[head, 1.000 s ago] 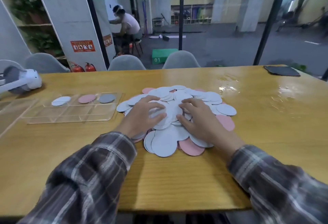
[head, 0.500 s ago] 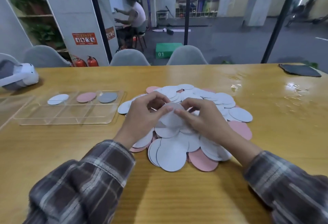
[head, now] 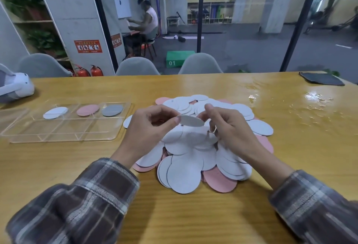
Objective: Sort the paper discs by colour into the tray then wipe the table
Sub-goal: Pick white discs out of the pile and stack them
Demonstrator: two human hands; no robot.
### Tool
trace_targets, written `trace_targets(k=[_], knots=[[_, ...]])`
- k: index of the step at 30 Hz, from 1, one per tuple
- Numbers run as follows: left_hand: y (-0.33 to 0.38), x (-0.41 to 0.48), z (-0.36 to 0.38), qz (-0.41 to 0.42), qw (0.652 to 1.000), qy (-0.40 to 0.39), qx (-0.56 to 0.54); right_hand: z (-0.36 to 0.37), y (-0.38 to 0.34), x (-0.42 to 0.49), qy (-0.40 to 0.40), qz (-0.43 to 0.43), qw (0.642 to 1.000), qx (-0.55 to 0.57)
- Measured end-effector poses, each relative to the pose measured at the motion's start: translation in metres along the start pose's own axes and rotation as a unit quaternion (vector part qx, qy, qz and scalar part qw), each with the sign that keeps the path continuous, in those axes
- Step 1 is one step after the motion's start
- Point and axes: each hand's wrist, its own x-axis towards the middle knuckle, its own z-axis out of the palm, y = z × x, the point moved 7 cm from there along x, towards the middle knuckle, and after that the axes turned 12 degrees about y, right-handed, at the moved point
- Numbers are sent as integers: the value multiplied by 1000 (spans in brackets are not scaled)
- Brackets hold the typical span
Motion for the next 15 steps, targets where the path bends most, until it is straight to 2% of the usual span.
trace_targets(k=[8, 15], knots=[[5, -5, 3, -9, 1000, -6, -22, 3, 7, -3, -27, 49, 998, 22], [1, -8, 7, -17, 1000, -10, -10, 10, 15, 0, -60, 97, 988, 104]])
